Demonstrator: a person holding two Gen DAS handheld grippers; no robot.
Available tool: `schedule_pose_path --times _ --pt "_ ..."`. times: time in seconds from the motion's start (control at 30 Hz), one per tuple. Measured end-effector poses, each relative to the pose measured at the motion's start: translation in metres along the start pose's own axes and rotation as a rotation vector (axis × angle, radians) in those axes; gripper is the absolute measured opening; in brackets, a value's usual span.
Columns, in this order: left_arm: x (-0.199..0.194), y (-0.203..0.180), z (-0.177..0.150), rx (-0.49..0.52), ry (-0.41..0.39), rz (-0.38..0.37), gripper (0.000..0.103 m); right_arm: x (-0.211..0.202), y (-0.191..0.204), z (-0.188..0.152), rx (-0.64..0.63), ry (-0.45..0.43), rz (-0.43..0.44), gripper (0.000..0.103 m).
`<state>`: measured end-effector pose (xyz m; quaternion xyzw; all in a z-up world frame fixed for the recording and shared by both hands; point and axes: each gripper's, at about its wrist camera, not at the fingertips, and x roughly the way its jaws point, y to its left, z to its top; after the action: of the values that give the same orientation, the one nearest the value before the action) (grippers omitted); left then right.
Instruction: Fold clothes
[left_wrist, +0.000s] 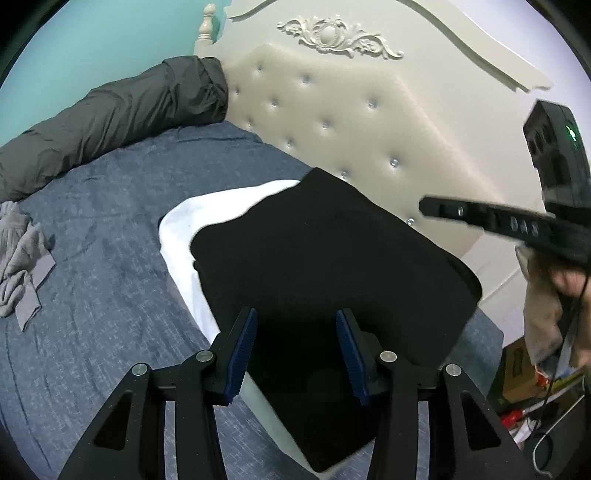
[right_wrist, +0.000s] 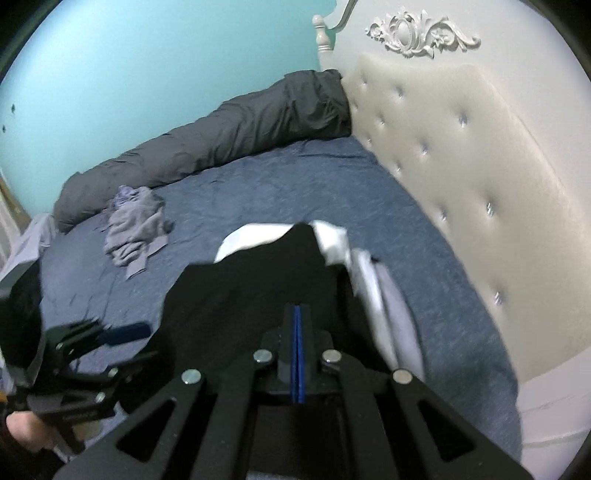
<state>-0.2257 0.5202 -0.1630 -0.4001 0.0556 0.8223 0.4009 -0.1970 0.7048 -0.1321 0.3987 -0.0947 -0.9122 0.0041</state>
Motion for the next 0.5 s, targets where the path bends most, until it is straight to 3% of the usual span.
schedule_pose_path --times 0.17,0.5 --pt "0.001 -0.009 -0.009 0.005 0.006 -0.004 0.048 0.008 0.001 -0.031 0.002 0.021 -0.020 0.000" --pt "0.010 -0.017 -0.025 0.026 -0.004 0.021 0.048 0.018 -0.023 -0.063 0.107 -0.022 -0.062 0.000"
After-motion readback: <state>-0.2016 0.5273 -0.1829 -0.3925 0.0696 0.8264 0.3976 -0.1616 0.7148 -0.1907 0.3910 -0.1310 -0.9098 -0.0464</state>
